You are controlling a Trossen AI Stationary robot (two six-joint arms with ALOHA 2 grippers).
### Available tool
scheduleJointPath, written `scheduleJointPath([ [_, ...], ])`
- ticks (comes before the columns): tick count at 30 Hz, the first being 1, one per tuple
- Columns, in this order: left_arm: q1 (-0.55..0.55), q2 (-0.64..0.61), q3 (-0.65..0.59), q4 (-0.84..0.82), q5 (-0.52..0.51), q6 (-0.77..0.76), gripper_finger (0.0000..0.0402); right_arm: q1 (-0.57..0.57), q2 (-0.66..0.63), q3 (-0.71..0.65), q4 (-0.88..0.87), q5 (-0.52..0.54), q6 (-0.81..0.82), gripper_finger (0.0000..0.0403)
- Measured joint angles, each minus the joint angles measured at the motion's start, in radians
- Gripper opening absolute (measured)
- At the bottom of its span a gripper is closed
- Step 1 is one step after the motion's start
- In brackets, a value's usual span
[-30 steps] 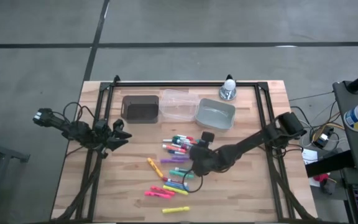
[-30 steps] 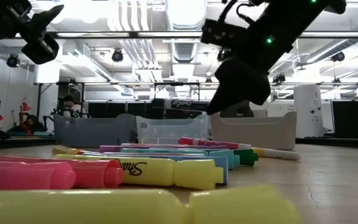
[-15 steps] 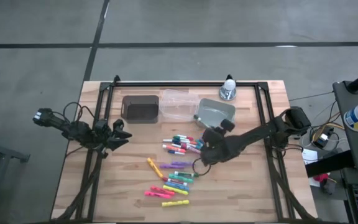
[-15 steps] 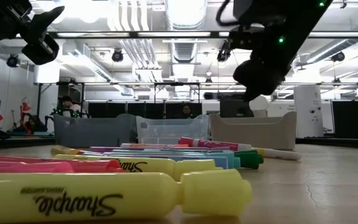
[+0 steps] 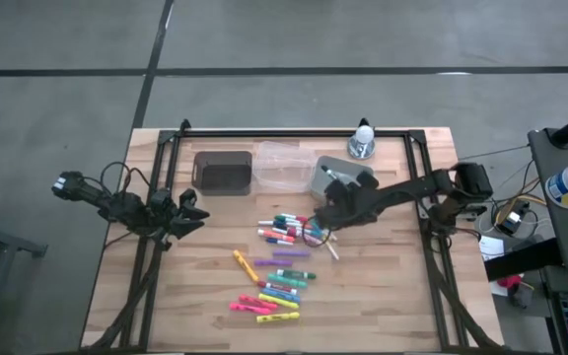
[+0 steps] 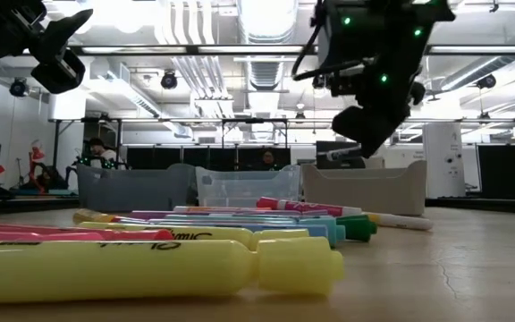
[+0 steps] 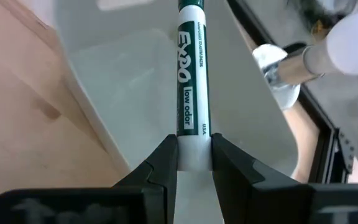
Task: Pick & Place Markers
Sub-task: Put the green dry erase marker into the gray bin, then put the pink dry erase marker into the gray bin
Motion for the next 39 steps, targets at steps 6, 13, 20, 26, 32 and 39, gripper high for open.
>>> scheduleJointPath([
  [6, 0.0, 0.0, 0.0, 0.0, 0.0, 0.0, 0.014, -0.028, 0.0, -0.002, 0.002, -0.015, -0.038, 0.0075],
  [13, 0.0, 0.0, 0.0, 0.0, 0.0, 0.0, 0.014, -0.028, 0.0, -0.002, 0.003, -0.023, -0.044, 0.0075],
  [20, 0.0, 0.0, 0.0, 0.0, 0.001, -0.002, 0.014, -0.028, 0.0, -0.002, 0.005, -0.019, -0.042, 0.0093],
  [26, 0.0, 0.0, 0.0, 0.0, 0.001, -0.003, 0.014, -0.027, 0.0, -0.002, 0.006, -0.012, -0.04, 0.013],
  [32, 0.0, 0.0, 0.0, 0.0, 0.001, -0.003, 0.014, -0.027, 0.001, -0.002, 0.007, -0.012, -0.037, 0.015],
  [39, 0.0, 0.0, 0.0, 0.0, 0.001, 0.009, 0.014, 0.012, 0.001, 0.032, 0.011, -0.029, -0.043, 0.0146],
])
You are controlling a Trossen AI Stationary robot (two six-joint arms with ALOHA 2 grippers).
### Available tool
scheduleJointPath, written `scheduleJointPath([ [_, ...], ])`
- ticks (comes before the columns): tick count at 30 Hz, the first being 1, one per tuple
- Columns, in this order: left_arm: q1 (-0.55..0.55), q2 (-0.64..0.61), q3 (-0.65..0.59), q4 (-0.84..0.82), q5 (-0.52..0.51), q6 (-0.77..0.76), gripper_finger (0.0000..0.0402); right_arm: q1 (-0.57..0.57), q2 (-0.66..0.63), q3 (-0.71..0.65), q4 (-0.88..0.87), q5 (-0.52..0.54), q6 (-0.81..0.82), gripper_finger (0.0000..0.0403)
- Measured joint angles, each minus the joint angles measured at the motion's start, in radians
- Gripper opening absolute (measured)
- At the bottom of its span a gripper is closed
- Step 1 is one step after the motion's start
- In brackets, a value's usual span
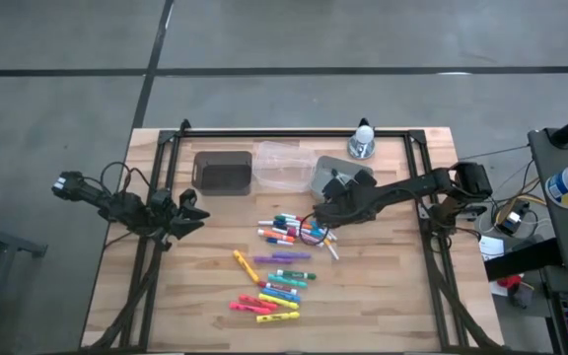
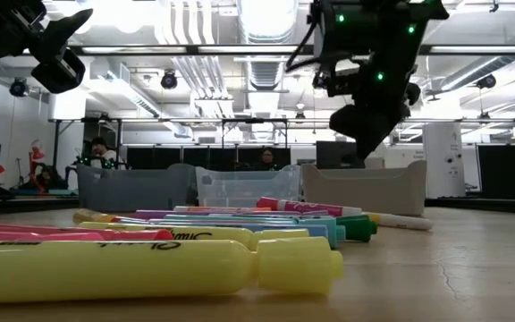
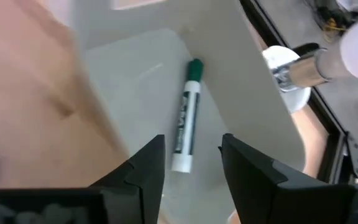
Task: Pick & Place Markers
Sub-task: Put the pink dry erase marker into the gray bin
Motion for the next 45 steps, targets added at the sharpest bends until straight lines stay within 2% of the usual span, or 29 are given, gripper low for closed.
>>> scheduleJointPath([
  [11, 0.0, 0.0, 0.0, 0.0, 0.0, 0.0, 0.014, 0.149, 0.0, 0.078, 0.088, -0.027, -0.072, 0.0126],
  [18, 0.0, 0.0, 0.0, 0.0, 0.0, -0.006, 0.014, 0.241, 0.002, 0.077, 0.344, -0.179, -0.252, 0.0128],
  [22, 0.0, 0.0, 0.0, 0.0, 0.0, -0.014, 0.014, 0.272, 0.005, 0.075, 0.408, -0.23, -0.286, 0.0129],
  [34, 0.0, 0.0, 0.0, -0.004, 0.001, -0.024, 0.014, 0.273, 0.005, 0.018, 0.423, -0.224, -0.237, 0.0114],
  [45, 0.0, 0.0, 0.0, -0.007, 0.001, -0.032, 0.014, 0.222, 0.005, -0.094, 0.557, -0.262, -0.241, 0.0116],
])
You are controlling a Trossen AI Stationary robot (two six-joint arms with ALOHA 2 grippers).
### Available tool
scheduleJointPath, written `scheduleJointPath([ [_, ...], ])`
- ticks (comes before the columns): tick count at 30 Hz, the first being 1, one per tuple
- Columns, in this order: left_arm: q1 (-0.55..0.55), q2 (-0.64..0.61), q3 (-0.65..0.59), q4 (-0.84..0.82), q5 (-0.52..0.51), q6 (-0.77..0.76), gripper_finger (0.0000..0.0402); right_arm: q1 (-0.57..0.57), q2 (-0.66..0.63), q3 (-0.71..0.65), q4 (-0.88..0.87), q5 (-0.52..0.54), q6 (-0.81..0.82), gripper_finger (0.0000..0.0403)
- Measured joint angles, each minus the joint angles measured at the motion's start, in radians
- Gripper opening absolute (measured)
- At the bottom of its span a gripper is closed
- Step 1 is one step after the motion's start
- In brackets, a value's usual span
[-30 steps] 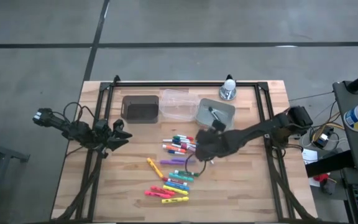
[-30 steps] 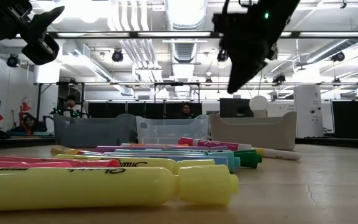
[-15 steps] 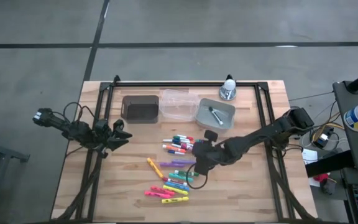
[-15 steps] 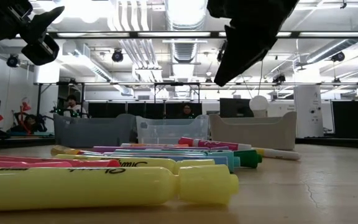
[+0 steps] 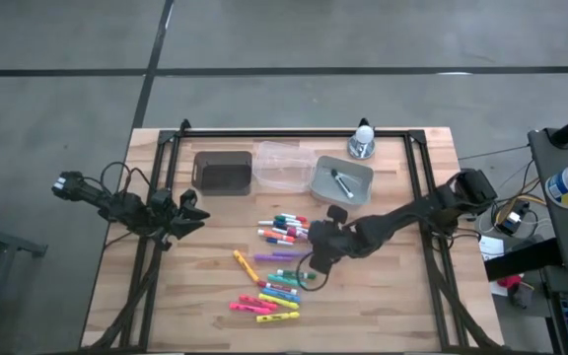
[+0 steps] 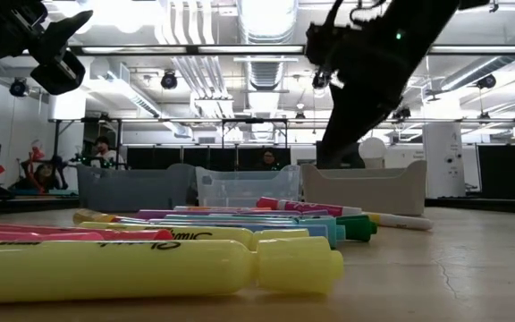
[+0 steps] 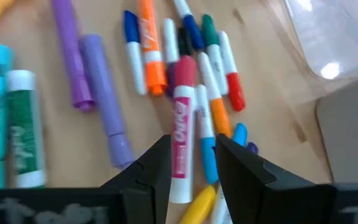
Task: Pick & Place Markers
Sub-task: Put the pink dry erase marker into the gray bin
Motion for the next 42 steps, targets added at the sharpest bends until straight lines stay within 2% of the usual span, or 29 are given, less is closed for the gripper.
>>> scheduleJointPath([
  [9, 0.0, 0.0, 0.0, 0.0, 0.0, -0.001, 0.014, -0.05, 0.004, -0.082, 0.146, -0.145, -0.038, 0.0123],
  [36, 0.0, 0.007, 0.0, 0.0, 0.0, -0.002, 0.014, -0.057, 0.005, -0.132, 0.219, -0.134, -0.056, 0.0127],
  [42, 0.0, 0.007, 0.0, 0.0, 0.0, -0.002, 0.014, -0.057, 0.059, -0.129, 0.239, -0.117, -0.058, 0.0128],
])
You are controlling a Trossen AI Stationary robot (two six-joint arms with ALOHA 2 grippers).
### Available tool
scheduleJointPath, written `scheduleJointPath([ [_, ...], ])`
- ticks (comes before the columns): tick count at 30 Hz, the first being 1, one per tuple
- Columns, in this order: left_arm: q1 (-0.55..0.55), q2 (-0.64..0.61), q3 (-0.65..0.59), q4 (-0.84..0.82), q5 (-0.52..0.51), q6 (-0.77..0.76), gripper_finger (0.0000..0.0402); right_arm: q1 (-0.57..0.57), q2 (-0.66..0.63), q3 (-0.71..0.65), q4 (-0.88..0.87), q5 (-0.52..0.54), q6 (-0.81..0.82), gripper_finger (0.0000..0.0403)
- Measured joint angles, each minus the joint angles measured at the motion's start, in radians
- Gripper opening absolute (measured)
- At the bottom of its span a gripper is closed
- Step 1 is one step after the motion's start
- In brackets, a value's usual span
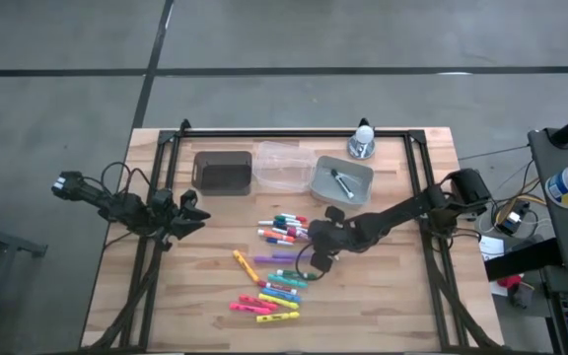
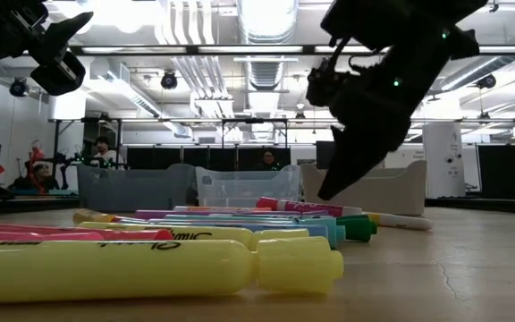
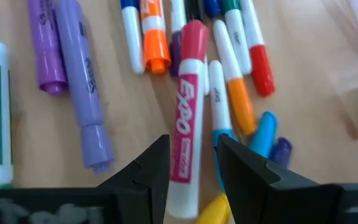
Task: Pick & Place Markers
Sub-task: Put the pink dry erase marker into the gray bin
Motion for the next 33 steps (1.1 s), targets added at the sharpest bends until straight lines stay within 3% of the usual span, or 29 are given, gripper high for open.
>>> scheduleJointPath([
  [9, 0.0, 0.004, 0.0, 0.001, -0.001, -0.002, 0.014, 0.0, 0.075, 0.029, -0.003, -0.006, -0.021, 0.0115],
  [19, 0.0, 0.006, 0.0, 0.001, -0.002, -0.006, 0.014, 0.0, 0.071, 0.056, -0.037, -0.024, -0.031, 0.0063],
  [24, 0.0, 0.006, 0.0, 0.001, -0.002, -0.006, 0.014, 0.0, 0.07, 0.102, -0.099, -0.021, -0.043, 0.0063],
  [33, 0.0, 0.006, 0.0, 0.001, -0.003, -0.012, 0.014, 0.05, 0.07, 0.243, -0.346, 0.166, -0.044, 0.0065],
])
